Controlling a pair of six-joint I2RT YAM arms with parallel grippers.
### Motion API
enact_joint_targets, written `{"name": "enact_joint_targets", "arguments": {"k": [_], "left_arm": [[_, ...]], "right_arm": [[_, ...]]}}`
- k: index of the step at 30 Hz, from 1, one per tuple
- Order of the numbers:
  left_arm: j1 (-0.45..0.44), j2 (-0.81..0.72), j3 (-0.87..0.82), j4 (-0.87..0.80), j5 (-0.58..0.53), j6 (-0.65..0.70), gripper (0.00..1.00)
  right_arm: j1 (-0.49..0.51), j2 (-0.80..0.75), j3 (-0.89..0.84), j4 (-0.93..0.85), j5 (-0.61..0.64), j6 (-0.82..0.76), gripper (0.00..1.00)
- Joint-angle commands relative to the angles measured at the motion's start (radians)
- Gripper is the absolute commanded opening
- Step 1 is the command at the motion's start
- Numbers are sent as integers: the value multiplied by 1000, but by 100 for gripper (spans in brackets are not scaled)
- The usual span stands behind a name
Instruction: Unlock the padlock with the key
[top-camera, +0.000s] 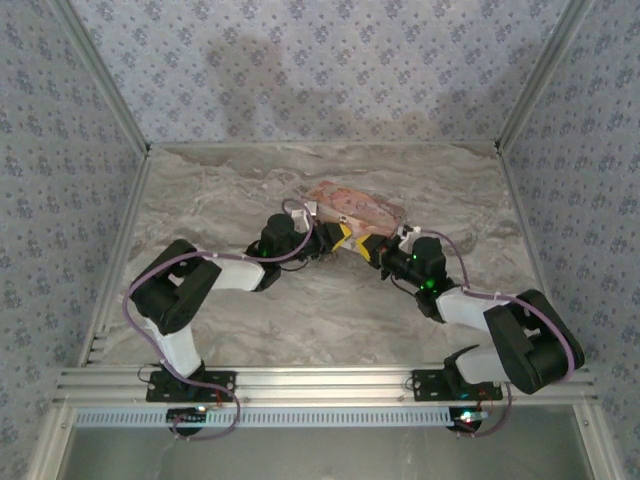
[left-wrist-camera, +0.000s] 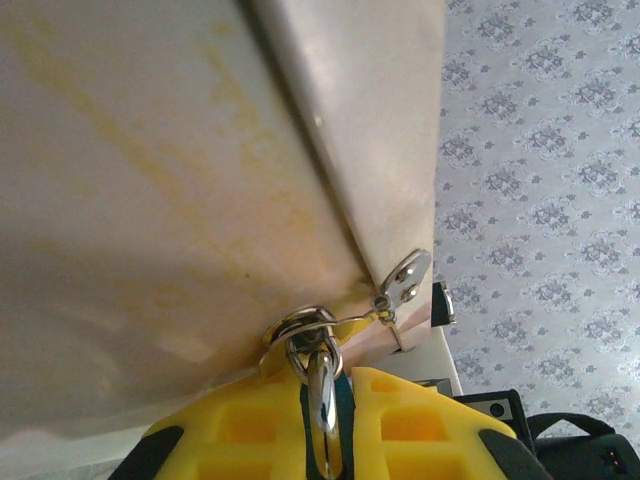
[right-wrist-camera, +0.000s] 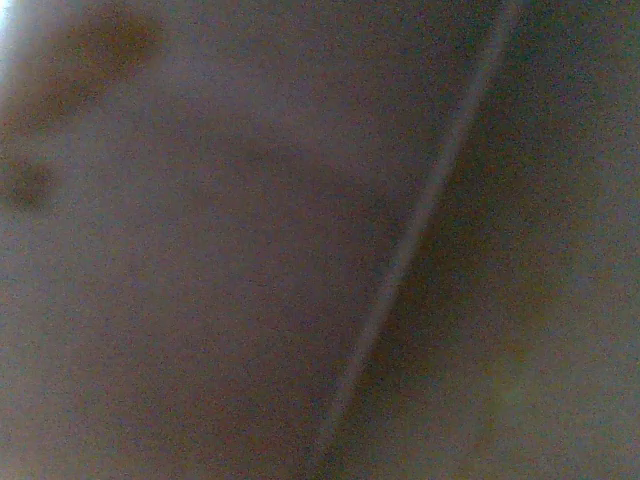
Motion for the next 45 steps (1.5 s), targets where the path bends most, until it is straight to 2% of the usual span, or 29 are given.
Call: {"name": "enact_joint_targets", "arguments": {"k": [1,10,14,21,34,39,45], "left_arm": [[-38,0,1,104,124,-13,0],[-39,6,2,114,116,-23,0],[-40,6,4,112,115,-21,0],[-71,29,33,116,149,-26,0],[-190,76,62,181,175,-60,0],[-194,72,61,183,179,-62,0],[-156,60,10,166,143,-52,0]], "right_arm": [[33,13,29,16,54,-5,0],[97,9,50,35,112,-79,0],[142,-38,68,-43,181,-145,0],[146,-5,138,-103,192,-164,0],[178,124,223,11,192,-171,0],[189,150,247,21,175,-181,0],[172,157,179,21,147,-161,1]]}}
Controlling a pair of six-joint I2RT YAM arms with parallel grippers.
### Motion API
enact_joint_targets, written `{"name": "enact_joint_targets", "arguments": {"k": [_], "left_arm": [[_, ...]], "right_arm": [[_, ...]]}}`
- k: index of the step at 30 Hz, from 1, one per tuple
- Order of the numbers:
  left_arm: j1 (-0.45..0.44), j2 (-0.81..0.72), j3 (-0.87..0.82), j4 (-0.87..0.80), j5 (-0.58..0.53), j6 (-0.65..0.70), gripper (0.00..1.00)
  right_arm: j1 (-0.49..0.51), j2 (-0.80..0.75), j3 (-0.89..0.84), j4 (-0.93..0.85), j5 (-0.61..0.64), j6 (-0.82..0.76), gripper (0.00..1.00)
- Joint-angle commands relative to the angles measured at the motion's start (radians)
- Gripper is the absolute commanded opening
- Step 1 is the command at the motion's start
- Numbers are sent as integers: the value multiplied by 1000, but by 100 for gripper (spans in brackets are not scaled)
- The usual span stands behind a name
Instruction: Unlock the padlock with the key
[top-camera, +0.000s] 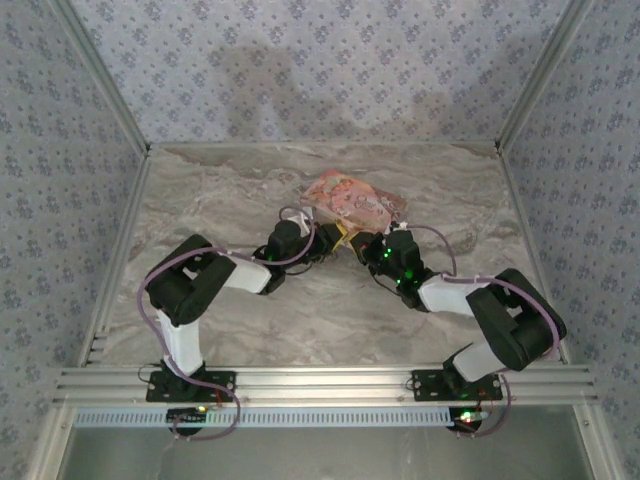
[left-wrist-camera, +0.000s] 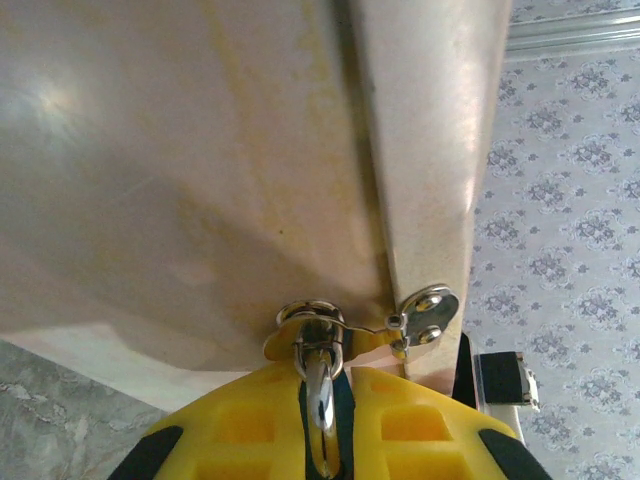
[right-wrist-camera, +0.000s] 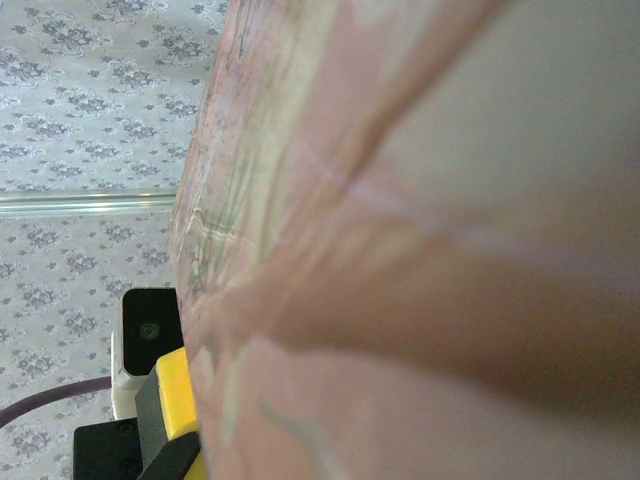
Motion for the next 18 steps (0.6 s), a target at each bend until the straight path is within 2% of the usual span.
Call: {"name": "enact_joint_targets", "arguments": {"k": [1,6,9,12,18], "left_arm": [[-114,-36,1,113,316,10,0],[-60,-66,-36,79,283,34,0],[-39,-80,-39,52,275,49,0],[-28,-82,-36,42,278,52,0],[-21,-78,-33,38,275,51,0]], "right_arm": [[39,6,25,148,-133,-5,7],[11,-88,-59,40,-161,-56,24],[-16,-189,-90,-96,-183,-126,27],[-38,-316,-96,-292,-206,-221,34],[-114,-537,-71,-700,-251,-431,37]]}}
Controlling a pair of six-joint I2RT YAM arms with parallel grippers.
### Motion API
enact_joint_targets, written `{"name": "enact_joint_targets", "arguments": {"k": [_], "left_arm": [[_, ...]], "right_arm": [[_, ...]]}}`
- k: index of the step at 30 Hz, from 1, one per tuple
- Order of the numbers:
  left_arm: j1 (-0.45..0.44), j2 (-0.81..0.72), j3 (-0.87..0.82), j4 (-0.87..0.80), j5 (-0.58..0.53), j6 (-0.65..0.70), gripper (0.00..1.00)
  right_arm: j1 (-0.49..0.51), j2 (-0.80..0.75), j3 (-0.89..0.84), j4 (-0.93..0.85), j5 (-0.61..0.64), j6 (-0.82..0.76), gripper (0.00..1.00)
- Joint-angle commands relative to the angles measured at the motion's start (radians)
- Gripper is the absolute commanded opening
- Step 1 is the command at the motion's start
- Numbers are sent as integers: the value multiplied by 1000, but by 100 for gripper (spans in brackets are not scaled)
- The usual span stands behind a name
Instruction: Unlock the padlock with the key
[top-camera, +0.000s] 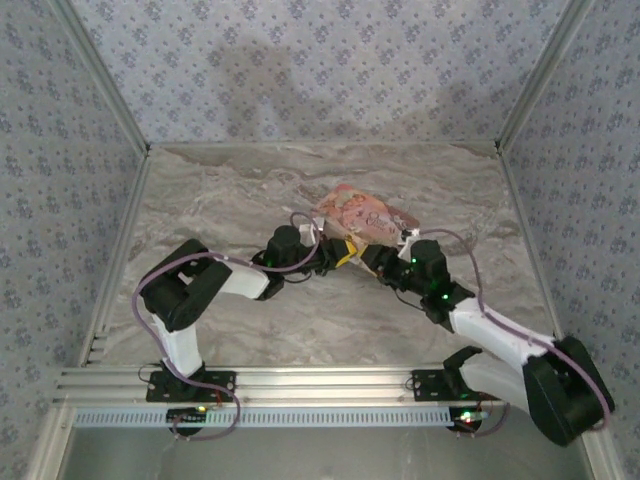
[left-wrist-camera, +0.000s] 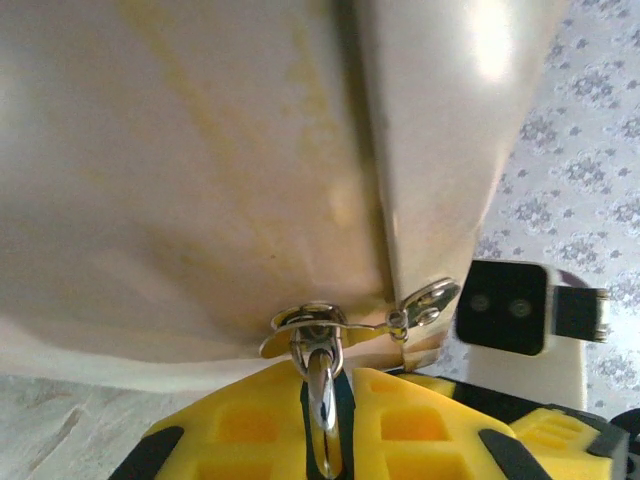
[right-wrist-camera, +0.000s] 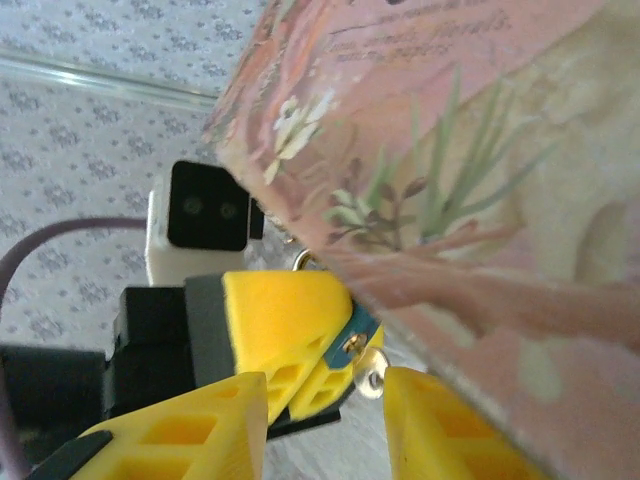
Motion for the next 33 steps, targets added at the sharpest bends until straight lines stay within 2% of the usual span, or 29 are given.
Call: {"name": "enact_joint_targets", "arguments": {"k": [1,6,10,15,22,26,33], "left_arm": [[-3,-33,15,37,45,26,0],[-2,-32,25,24,38,26,0],[-3,-36,37,5,41,28,0],[-2,-49,55,-41,51,31,0],[3,-74,75,-91,71,28,0],[12,-86,80,-101,84,22,0],[20,-89,92,-116,106,-4,0]], "right_arm": [[-48,-80,33,-305,-59,-180,38],[-99,-108,99,-509,-103,-352,37],[-85,-104,196,-635,-89,-520,32],[-38,-47,350,-797,-15,-696,32],[72,64,485,-867,92,-811,40],[138,129,539,-887,194,-861,44],[195,223,605,-902,331,-935,46]]}}
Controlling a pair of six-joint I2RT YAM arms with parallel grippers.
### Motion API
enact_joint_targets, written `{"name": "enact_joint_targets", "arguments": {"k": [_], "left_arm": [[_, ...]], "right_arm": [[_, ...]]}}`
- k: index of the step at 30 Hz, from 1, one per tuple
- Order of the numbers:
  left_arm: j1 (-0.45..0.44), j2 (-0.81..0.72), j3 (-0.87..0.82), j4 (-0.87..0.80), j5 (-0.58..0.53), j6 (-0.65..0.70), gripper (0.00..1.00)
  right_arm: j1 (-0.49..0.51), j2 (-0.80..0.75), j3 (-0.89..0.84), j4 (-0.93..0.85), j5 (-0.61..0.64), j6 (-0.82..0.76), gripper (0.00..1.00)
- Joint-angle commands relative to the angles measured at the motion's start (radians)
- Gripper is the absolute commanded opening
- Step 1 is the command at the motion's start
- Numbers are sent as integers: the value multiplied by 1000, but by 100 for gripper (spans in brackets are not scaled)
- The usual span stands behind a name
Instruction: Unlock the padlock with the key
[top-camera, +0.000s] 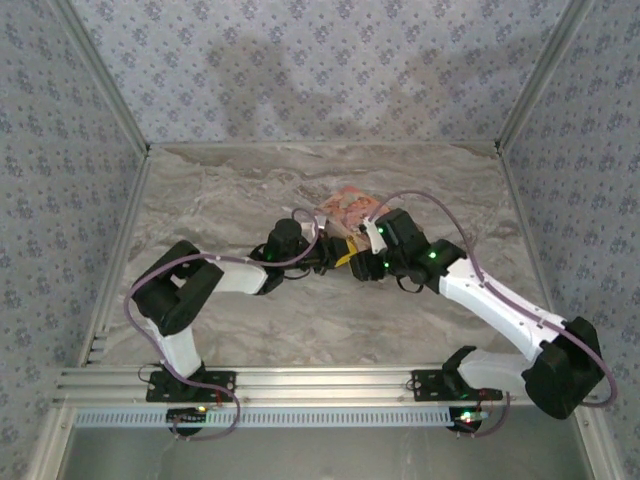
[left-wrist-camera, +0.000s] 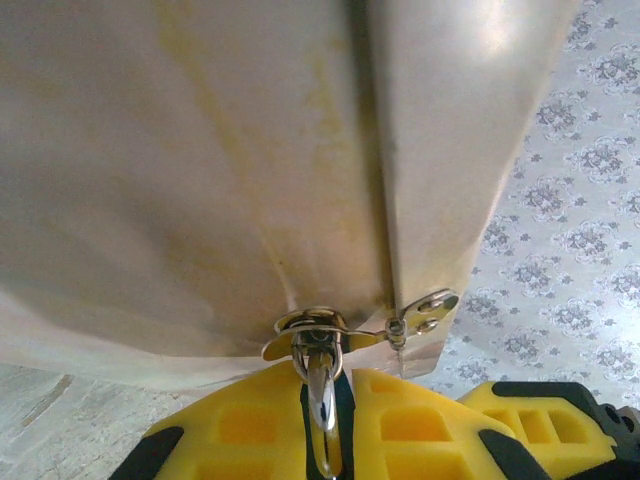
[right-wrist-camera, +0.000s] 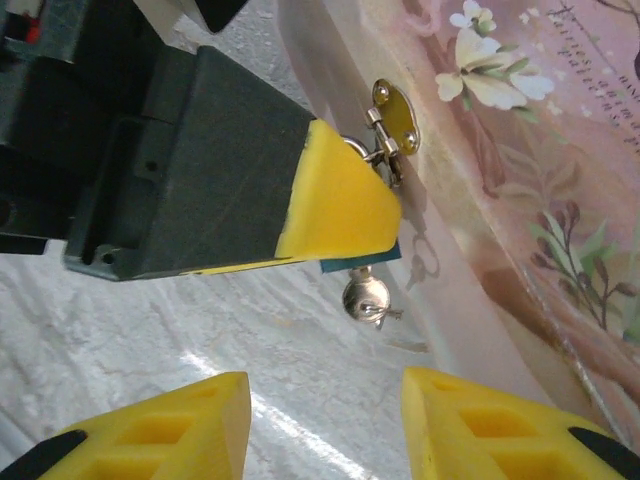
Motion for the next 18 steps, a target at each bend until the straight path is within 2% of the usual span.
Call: {"name": "enact_joint_targets", "arguments": {"k": [1,18], "left_arm": [[6,-43,46,40,42,-3,0],[18,-49,61,39,71,-23,0]], "right_arm": [[20,42,57,-45,104,-72,46],[99,182,145,-44,295,-172,47]]}}
